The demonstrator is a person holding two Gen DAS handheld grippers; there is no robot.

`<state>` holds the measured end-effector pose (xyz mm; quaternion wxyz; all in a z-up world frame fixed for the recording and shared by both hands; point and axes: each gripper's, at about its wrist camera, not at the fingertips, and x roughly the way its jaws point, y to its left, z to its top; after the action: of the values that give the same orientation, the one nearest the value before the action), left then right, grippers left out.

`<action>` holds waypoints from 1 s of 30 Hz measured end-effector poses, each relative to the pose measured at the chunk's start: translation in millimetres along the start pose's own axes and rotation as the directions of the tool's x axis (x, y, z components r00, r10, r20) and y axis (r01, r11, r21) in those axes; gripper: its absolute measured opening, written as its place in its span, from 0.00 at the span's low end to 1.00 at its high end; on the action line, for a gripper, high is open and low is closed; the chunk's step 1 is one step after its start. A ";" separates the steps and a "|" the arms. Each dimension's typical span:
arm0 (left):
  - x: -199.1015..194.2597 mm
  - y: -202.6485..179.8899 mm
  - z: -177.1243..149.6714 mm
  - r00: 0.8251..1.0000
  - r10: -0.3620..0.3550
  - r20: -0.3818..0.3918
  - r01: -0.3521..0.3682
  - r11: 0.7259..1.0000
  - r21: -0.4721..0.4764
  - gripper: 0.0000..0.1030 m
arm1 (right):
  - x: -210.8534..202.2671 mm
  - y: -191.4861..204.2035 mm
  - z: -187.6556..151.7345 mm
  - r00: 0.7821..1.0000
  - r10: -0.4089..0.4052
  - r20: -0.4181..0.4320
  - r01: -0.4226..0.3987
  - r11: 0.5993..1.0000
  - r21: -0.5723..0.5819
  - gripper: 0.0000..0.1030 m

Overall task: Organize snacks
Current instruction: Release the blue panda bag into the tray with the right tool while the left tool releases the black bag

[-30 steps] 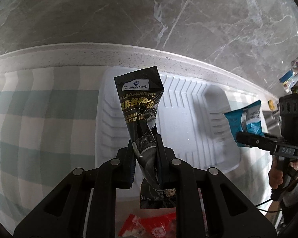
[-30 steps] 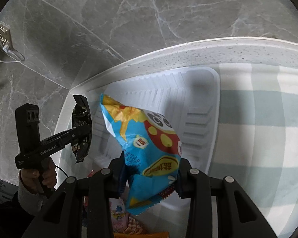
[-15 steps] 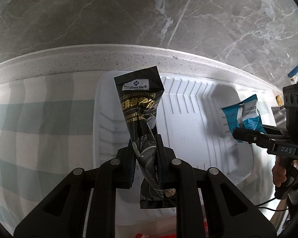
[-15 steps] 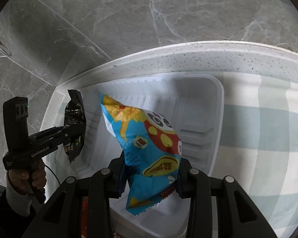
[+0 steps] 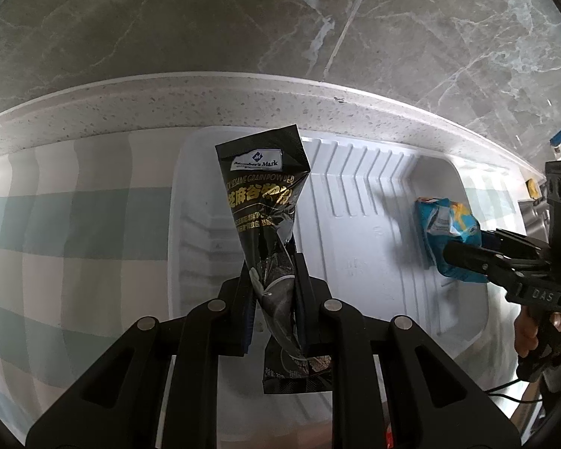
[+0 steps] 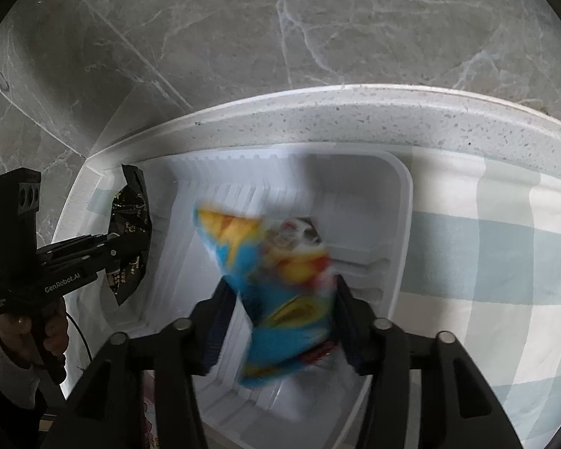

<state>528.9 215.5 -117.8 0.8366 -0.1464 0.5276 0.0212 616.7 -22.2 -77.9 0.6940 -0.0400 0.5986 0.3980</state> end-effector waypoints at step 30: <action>13.3 17.8 -7.3 0.999 -0.029 0.017 0.029 1.000 0.012 0.18 | -2.9 12.7 -17.6 1.000 0.016 0.018 -0.015 0.999 -0.030 0.67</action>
<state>525.0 228.9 -136.5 0.8421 -0.1487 0.5183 0.0070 595.1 -24.4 -75.0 0.6958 -0.0422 0.5864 0.4126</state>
